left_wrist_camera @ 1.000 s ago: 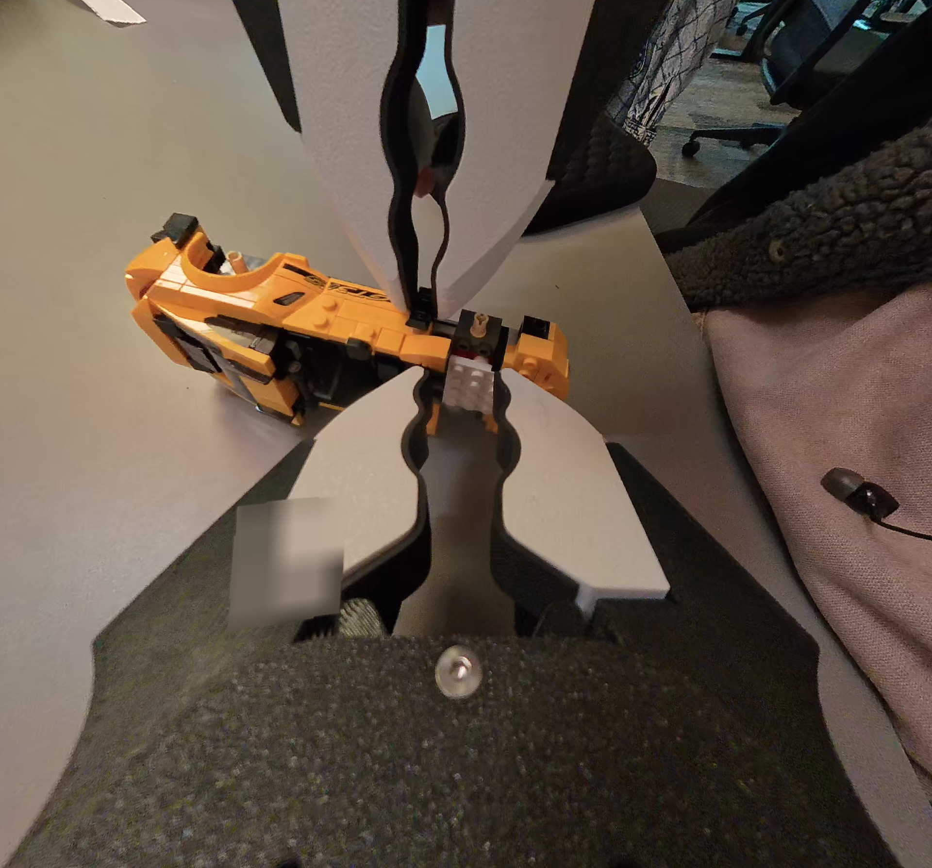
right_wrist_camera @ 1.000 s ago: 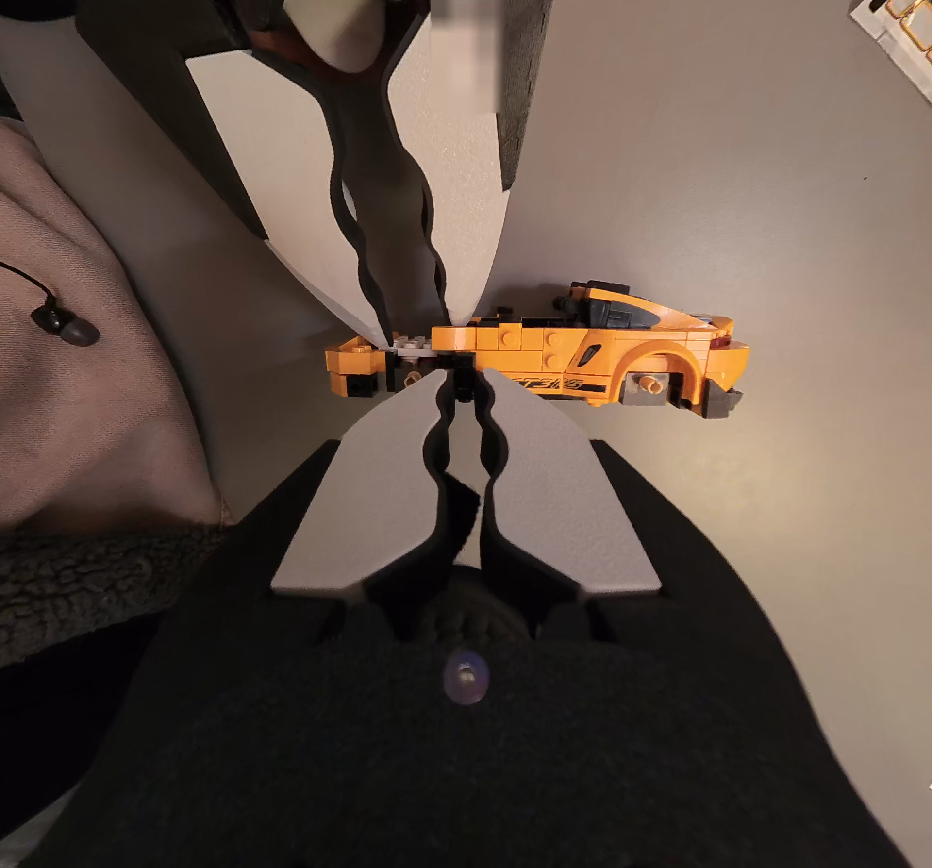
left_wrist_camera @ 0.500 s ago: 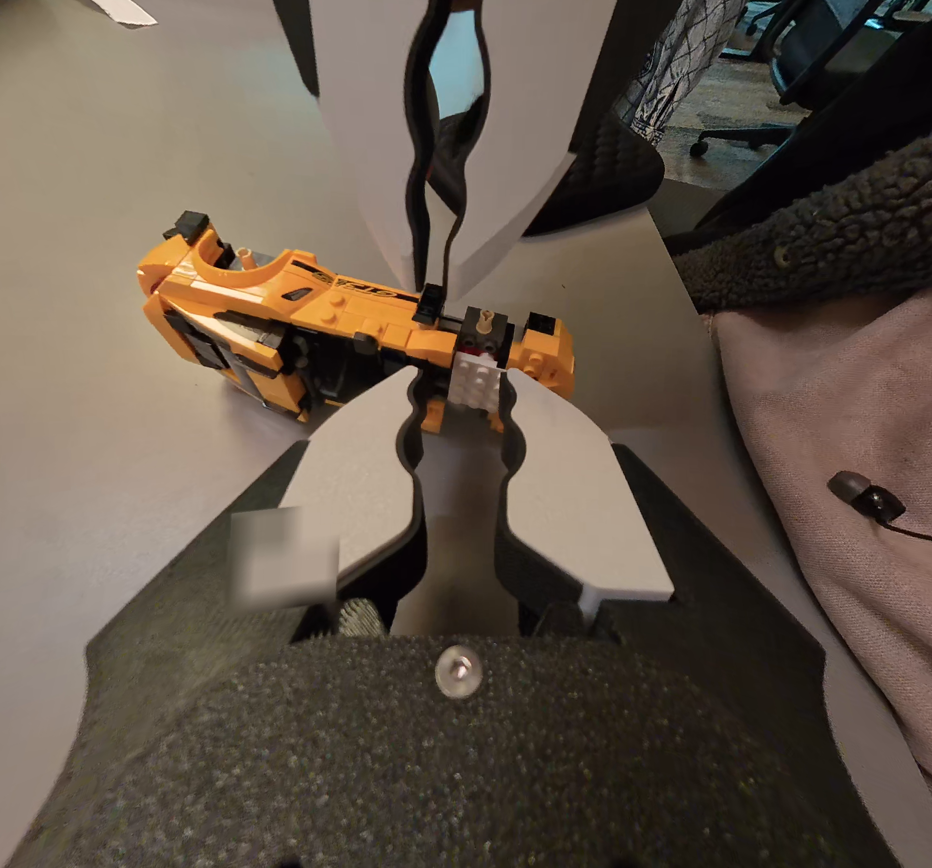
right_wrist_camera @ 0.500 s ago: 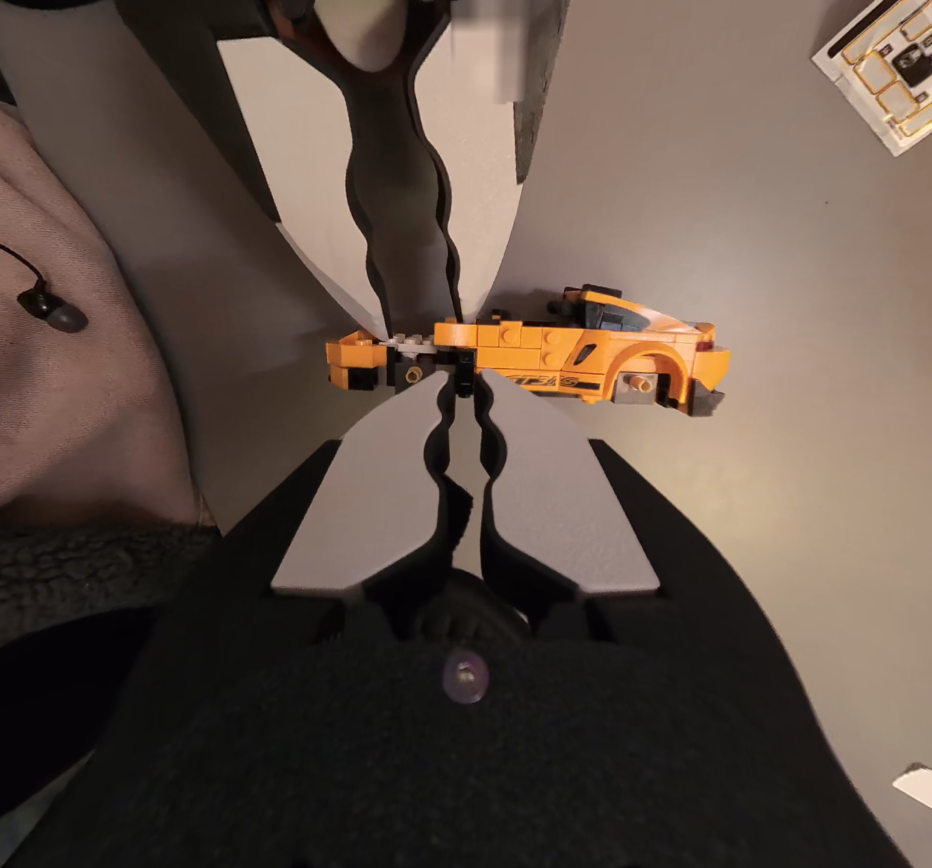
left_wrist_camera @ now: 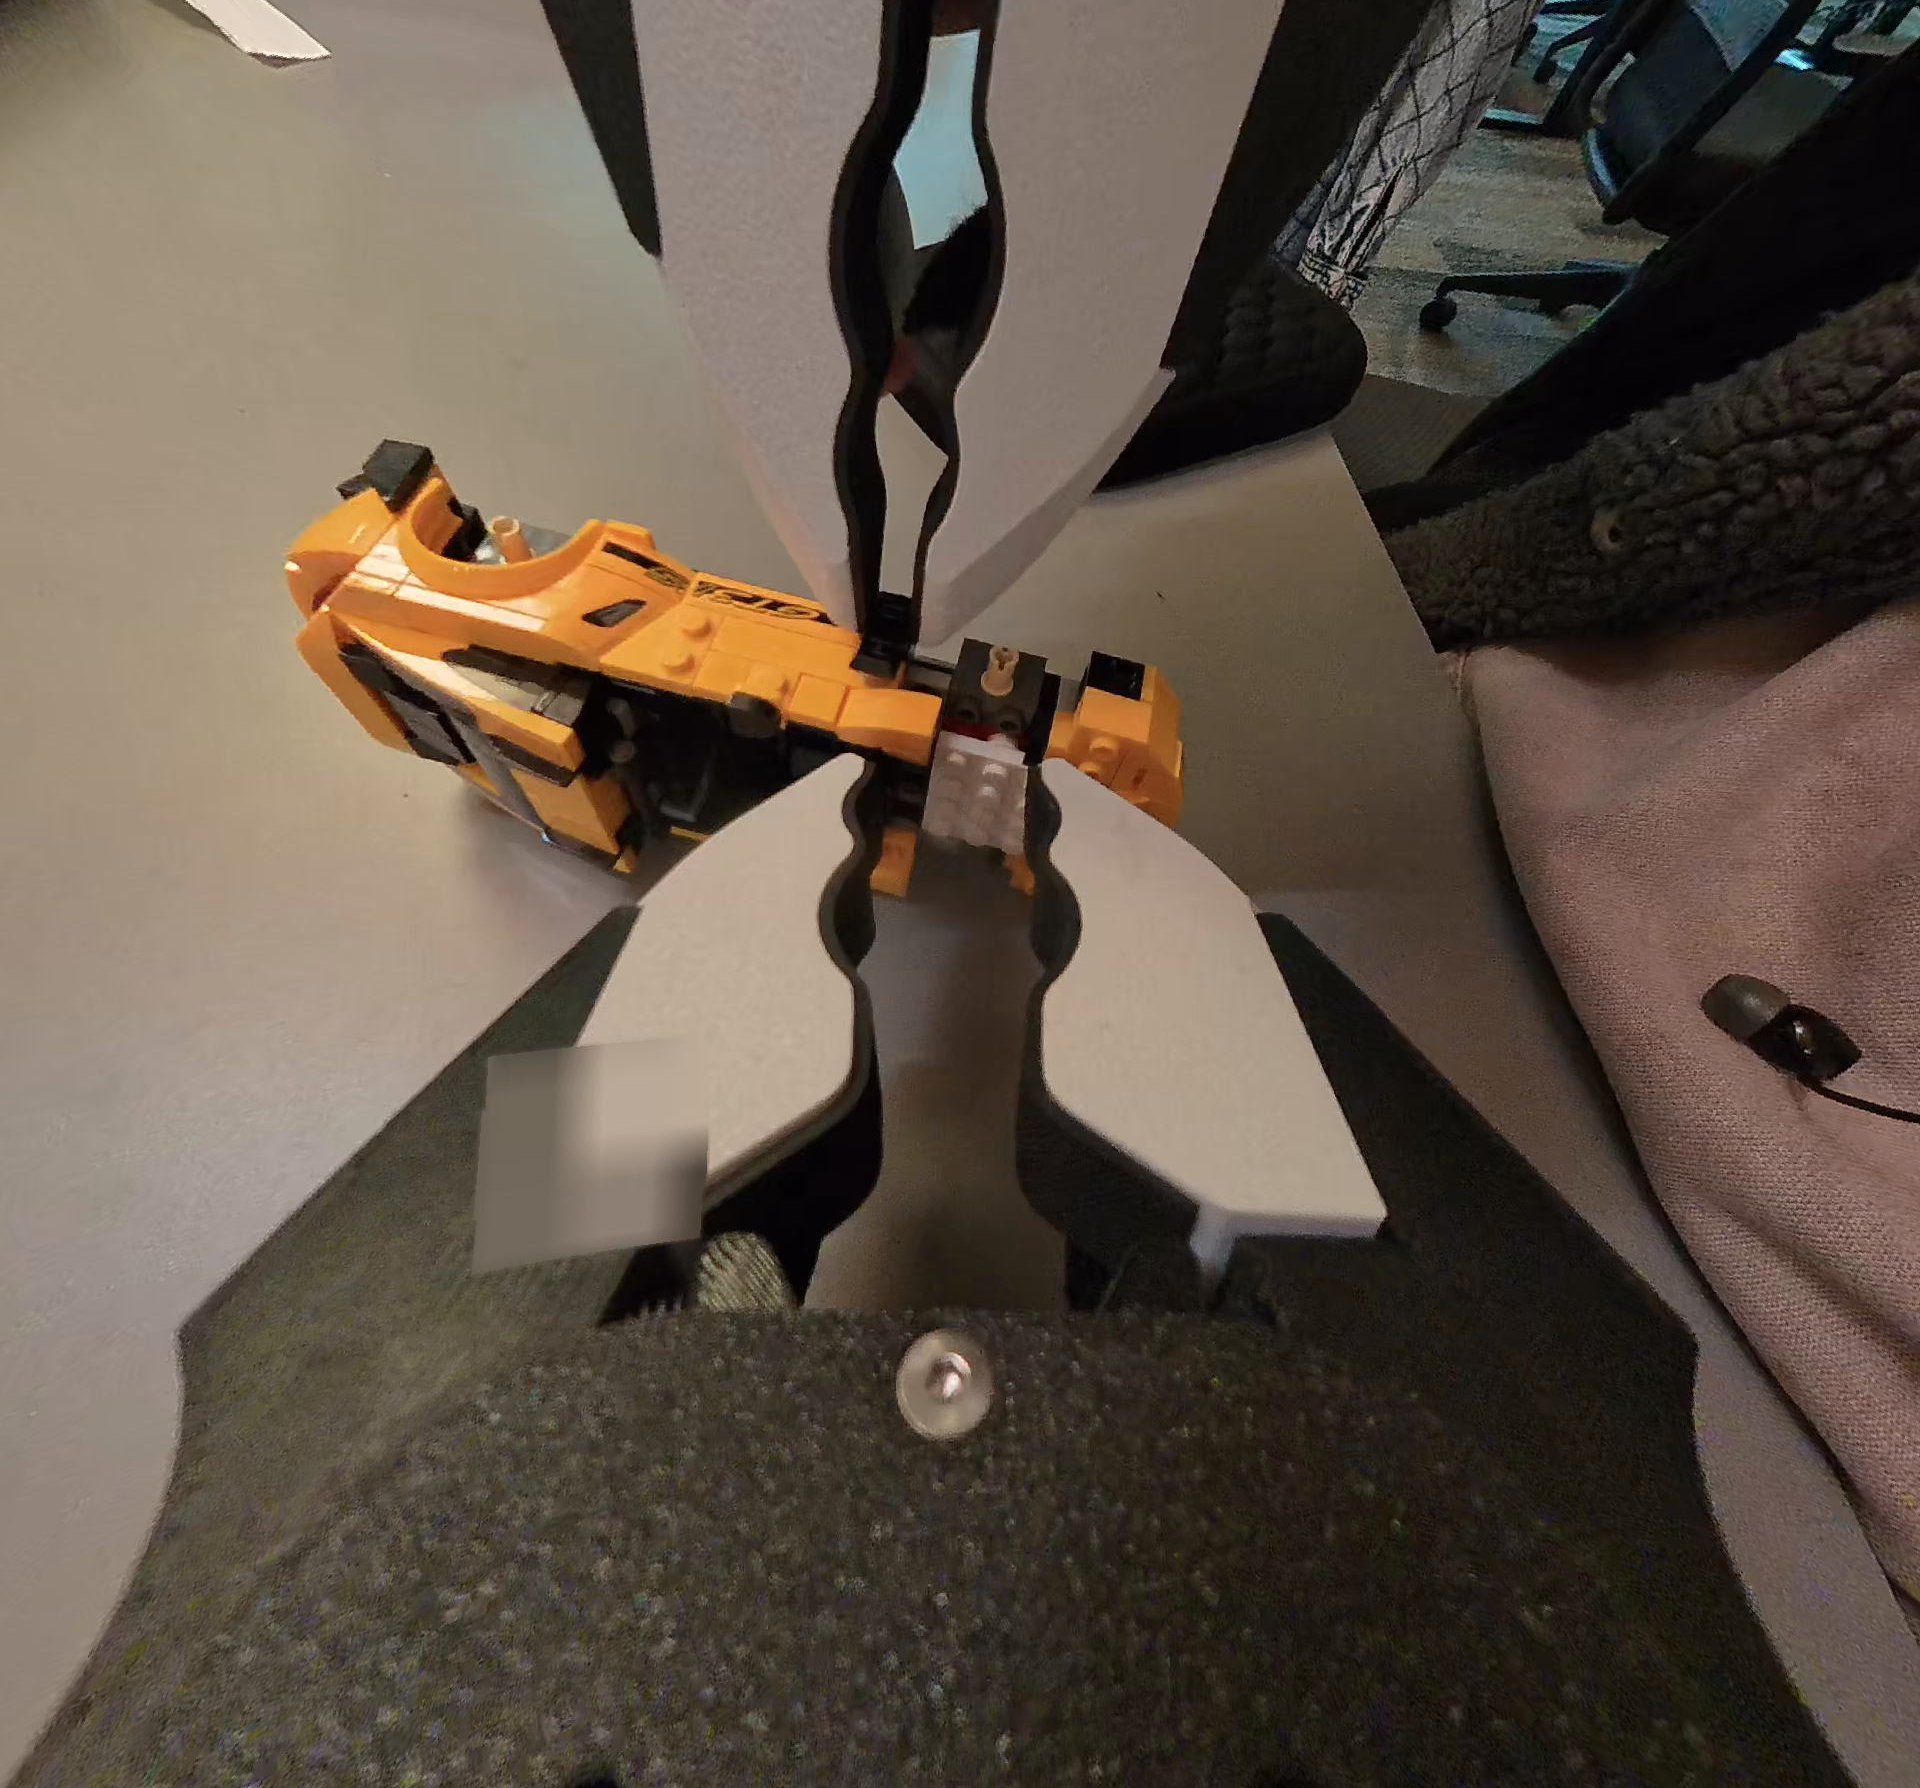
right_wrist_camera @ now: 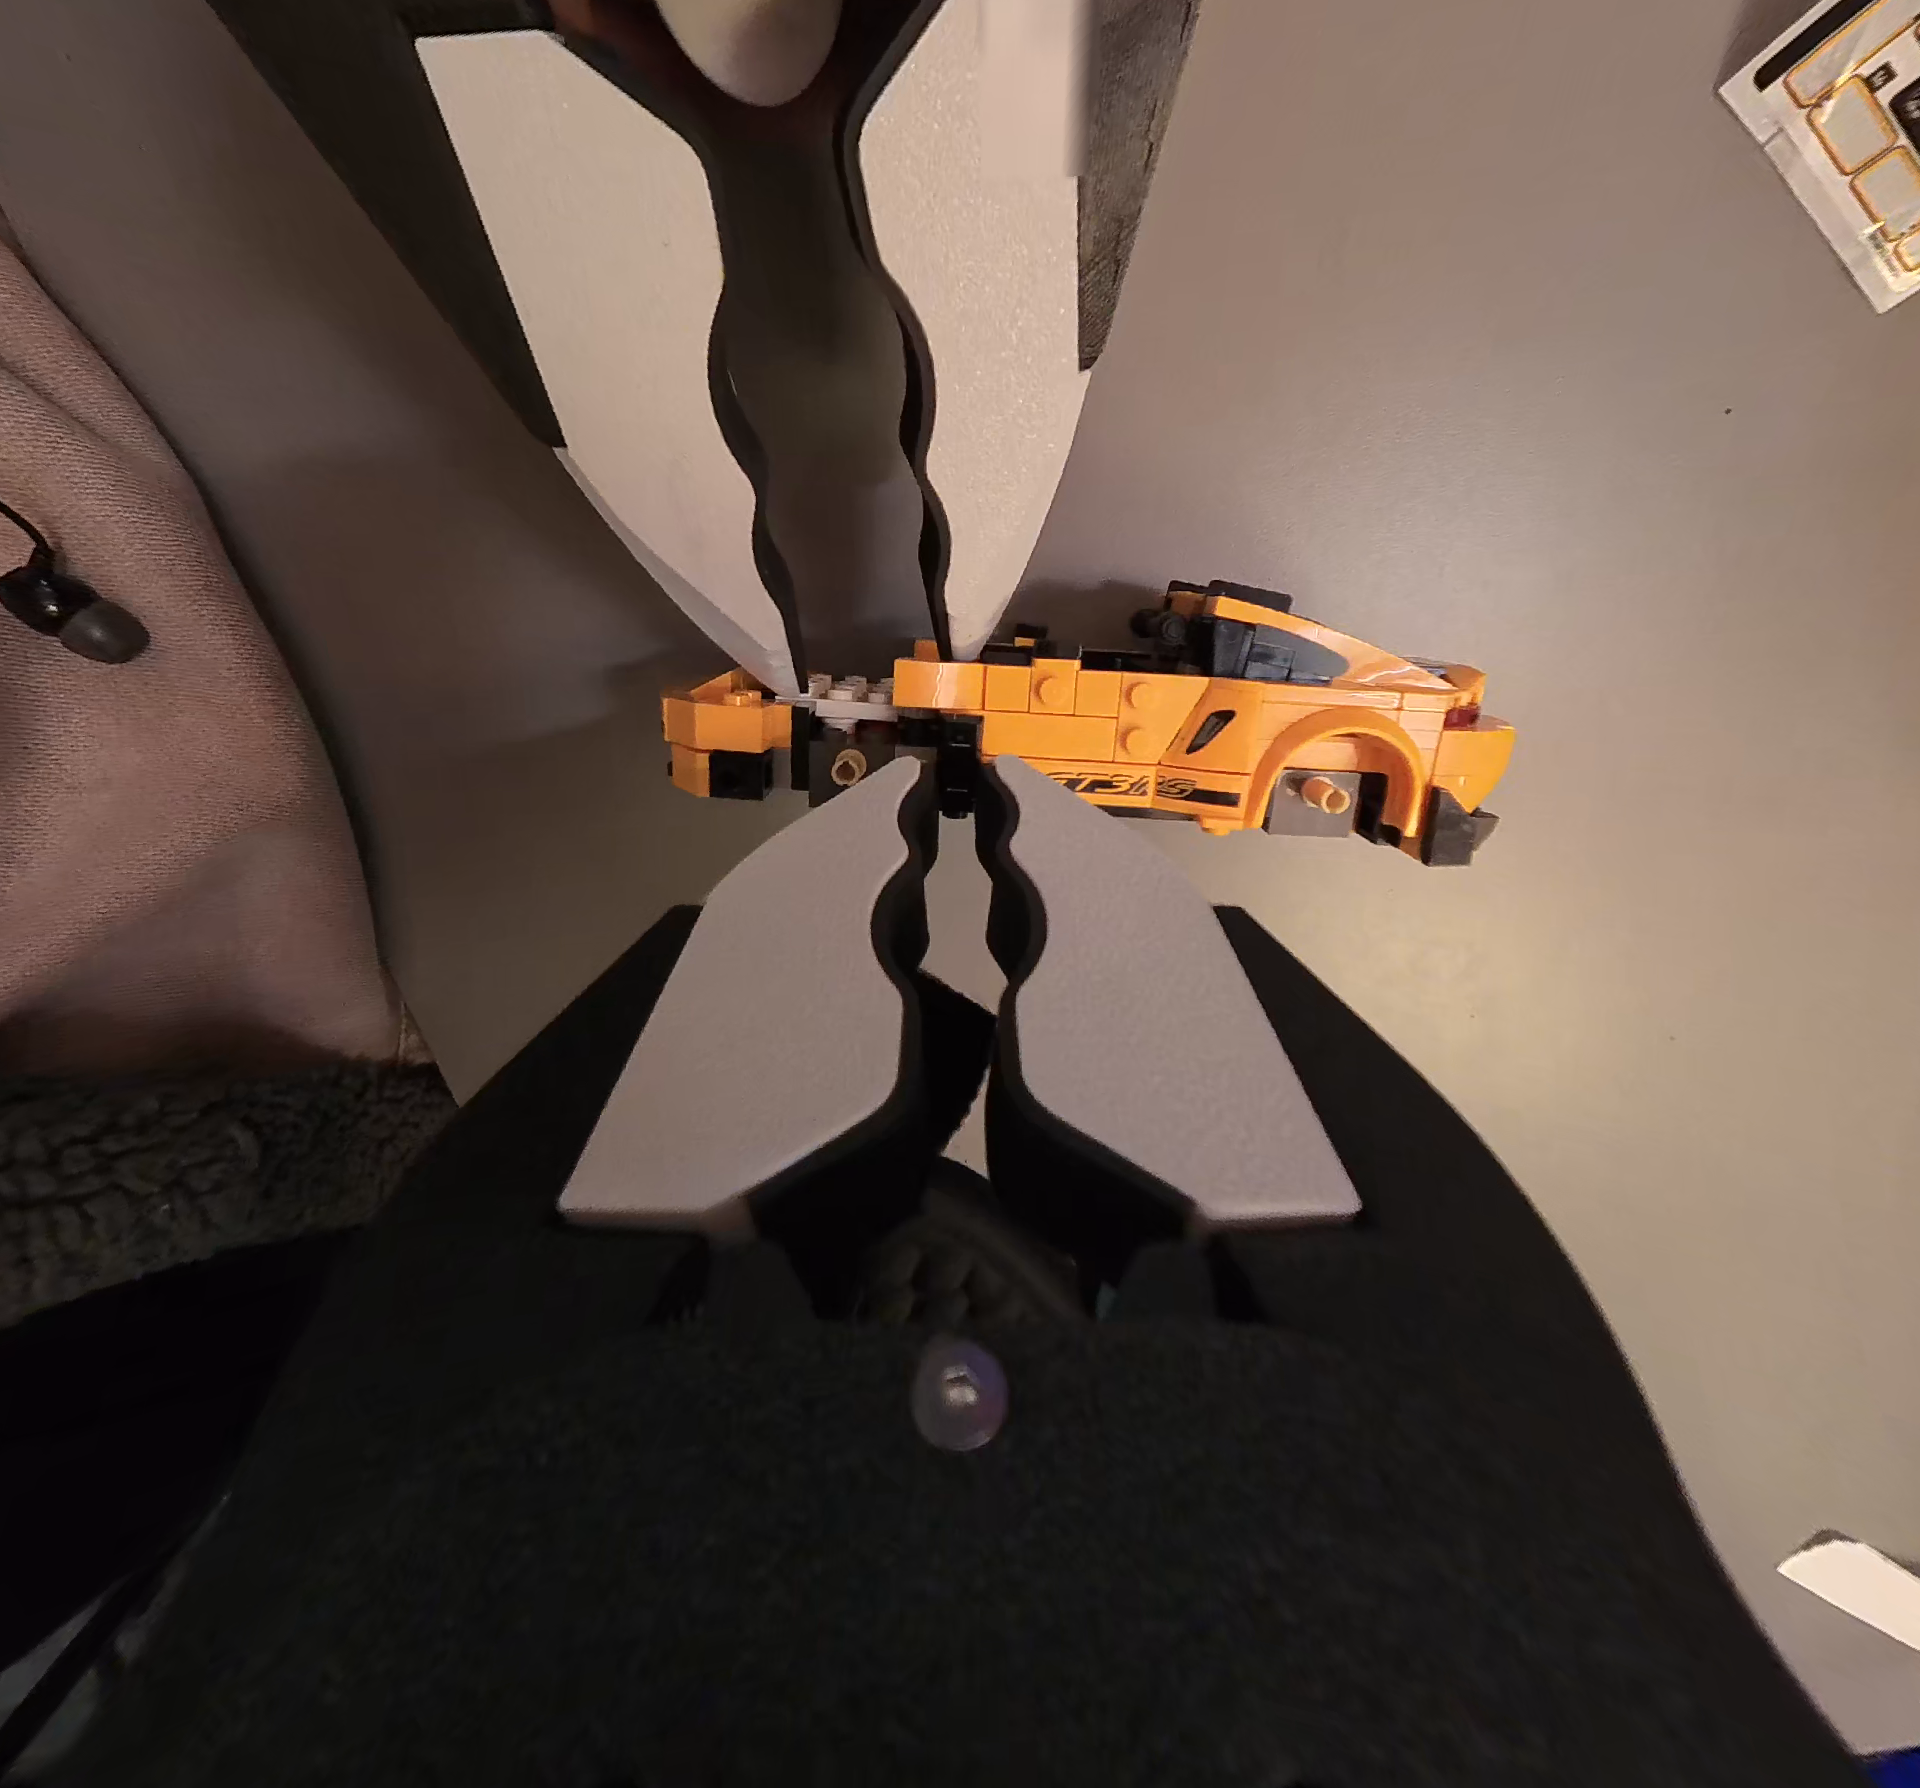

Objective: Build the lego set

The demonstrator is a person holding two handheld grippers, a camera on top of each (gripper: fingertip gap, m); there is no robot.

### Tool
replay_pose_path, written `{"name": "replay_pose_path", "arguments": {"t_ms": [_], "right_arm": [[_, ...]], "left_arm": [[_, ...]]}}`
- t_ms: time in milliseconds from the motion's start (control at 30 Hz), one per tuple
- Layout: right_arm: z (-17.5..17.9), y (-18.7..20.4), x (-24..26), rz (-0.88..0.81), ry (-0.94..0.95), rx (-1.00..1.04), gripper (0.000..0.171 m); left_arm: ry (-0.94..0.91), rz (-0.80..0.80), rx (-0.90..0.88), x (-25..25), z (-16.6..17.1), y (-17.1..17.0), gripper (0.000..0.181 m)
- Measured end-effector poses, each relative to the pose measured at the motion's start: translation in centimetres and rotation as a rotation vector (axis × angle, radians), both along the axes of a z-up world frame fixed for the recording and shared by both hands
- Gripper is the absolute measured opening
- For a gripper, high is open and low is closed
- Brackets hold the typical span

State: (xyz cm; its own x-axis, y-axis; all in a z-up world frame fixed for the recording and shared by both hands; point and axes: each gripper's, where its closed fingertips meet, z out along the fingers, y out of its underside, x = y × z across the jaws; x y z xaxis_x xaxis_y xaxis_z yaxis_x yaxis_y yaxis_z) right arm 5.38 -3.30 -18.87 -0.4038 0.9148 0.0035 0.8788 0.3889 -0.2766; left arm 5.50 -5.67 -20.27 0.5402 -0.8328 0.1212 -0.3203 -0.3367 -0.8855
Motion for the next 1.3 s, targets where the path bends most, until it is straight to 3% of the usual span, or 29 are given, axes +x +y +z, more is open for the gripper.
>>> {"name": "replay_pose_path", "arguments": {"t_ms": [367, 433, 600, 900, 1100, 1300], "right_arm": [[0.2, -0.1, -0.1, -0.002, 0.063, 0.002, 0.008], [0.7, -0.3, 0.0, 0.005, 0.081, -0.061, 0.021], [3.1, 1.9, -0.4, 0.065, 0.185, -0.049, 0.031], [1.0, 5.9, -0.7, 0.418, 0.153, 0.23, 0.056], [-0.1, 6.1, -1.6, 0.679, 0.086, 0.3, 0.077], [-1.7, 6.1, -3.0, 0.845, 0.022, 0.336, 0.076]], "left_arm": [[-0.006, -0.005, -0.007, 0.0, 0.1, -0.2, 0.03], [-0.004, -0.008, -0.005, -0.1, 0.0, -0.2, 0.032], [-0.016, 0.001, -0.012, -0.4, 0.0, 0.0, 0.032], [-0.016, 0.022, -0.022, -1.2, -0.2, -0.1, 0.033], [-0.02, 0.087, -0.021, -2.4, -0.1, 0.7, 0.032], [-0.025, 0.148, -0.013, -3.5, 0.3, 1.2, 0.032]]}}
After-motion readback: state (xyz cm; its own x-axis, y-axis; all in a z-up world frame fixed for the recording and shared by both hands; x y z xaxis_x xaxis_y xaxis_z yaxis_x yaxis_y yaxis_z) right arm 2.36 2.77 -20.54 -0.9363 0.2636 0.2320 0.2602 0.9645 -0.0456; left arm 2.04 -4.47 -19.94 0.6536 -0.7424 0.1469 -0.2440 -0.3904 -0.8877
